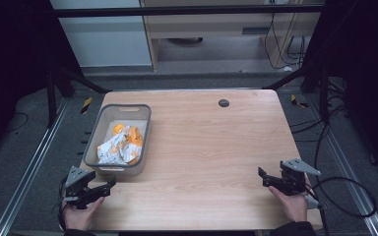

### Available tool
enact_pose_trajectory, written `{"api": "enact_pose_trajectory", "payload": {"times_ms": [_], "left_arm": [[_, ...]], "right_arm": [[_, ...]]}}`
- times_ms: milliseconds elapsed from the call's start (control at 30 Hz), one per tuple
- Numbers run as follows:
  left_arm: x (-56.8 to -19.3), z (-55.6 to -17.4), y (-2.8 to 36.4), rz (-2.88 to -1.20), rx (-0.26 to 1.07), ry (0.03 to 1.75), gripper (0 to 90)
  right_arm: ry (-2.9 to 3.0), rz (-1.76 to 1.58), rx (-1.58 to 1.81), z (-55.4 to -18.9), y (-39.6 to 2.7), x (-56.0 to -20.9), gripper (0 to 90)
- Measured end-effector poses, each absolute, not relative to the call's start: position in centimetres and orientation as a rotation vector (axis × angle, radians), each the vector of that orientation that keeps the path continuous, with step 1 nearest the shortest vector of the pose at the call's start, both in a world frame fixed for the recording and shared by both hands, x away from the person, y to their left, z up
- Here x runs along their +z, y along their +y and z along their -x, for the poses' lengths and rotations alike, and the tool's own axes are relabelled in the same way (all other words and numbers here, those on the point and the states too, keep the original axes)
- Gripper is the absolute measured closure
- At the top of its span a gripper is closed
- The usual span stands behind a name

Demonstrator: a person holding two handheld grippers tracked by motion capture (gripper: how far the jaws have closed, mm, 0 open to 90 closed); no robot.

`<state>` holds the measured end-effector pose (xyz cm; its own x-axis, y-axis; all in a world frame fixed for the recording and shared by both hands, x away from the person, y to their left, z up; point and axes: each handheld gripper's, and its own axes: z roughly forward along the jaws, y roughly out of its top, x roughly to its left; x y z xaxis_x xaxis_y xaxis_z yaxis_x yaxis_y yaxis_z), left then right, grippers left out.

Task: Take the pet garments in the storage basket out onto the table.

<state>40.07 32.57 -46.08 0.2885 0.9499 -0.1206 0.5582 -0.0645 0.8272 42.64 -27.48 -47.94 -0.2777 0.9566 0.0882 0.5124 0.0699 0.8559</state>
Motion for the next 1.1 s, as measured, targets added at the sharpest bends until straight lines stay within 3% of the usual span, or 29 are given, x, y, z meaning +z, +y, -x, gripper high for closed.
{"api": "enact_pose_trajectory", "payload": {"times_ms": [300, 1100], "left_arm": [[-45.3, -39.5, 33.4, -1.646, 0.621, 1.393, 17.0], [-42.3, -38.9, 33.7, -1.610, 0.630, 1.321, 16.9]], "right_arm": [[1.849, -1.460, 1.101, -42.8, -27.4, -48.2, 13.6], [1.852, -1.448, 1.086, -42.9, -27.5, -48.3, 13.5]]}}
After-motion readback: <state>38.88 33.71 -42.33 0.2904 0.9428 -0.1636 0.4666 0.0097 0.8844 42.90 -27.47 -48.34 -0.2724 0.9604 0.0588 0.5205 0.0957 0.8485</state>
